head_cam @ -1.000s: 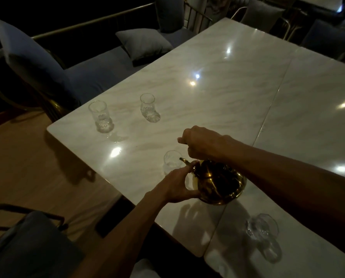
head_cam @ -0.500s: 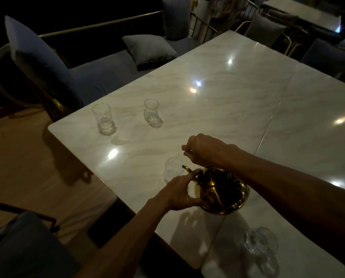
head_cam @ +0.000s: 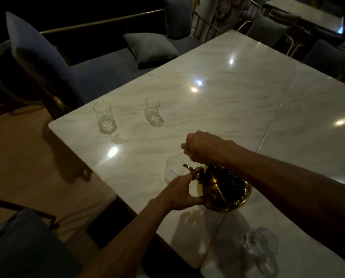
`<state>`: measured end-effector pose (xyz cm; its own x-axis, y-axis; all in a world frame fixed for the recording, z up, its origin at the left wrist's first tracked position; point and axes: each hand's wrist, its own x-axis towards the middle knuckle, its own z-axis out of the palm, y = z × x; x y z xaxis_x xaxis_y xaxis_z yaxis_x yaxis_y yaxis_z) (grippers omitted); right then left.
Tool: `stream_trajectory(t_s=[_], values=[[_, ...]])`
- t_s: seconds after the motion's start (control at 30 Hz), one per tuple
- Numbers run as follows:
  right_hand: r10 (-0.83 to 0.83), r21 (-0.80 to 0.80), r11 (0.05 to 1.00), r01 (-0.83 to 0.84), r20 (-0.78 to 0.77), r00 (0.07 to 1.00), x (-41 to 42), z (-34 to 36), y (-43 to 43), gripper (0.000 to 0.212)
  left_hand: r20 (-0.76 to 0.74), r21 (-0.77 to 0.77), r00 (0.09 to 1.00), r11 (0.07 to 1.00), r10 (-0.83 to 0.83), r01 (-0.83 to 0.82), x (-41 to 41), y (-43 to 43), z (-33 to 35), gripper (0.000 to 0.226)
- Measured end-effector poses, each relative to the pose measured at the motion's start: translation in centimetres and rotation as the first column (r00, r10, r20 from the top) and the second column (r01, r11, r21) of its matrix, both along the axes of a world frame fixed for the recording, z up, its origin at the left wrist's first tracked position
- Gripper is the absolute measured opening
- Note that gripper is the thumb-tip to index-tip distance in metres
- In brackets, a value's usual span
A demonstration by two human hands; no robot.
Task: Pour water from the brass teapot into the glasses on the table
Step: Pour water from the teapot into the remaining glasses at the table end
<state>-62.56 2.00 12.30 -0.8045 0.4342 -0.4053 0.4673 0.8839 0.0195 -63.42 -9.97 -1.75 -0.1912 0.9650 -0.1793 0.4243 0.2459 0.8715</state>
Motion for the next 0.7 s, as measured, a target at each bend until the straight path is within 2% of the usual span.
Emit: stream_trajectory(t_s=[0.23,0.7], values=[[0.004,-0.002,1.0,-0.004,0.001,1.0,-0.4,0.28,-0.55,0.03,0.023,0.016,1.0,1.0,0.002,-0.002,-0.28,-0.22,0.37,0.097],[0.036,0.002,0.999,-0.036,0.008,0.999,-0.9,-0.04,-0.91,0.031,0.002,0.007,1.0,1.0,-0.002,0.002,-0.67,-0.84,0.92,0.098]])
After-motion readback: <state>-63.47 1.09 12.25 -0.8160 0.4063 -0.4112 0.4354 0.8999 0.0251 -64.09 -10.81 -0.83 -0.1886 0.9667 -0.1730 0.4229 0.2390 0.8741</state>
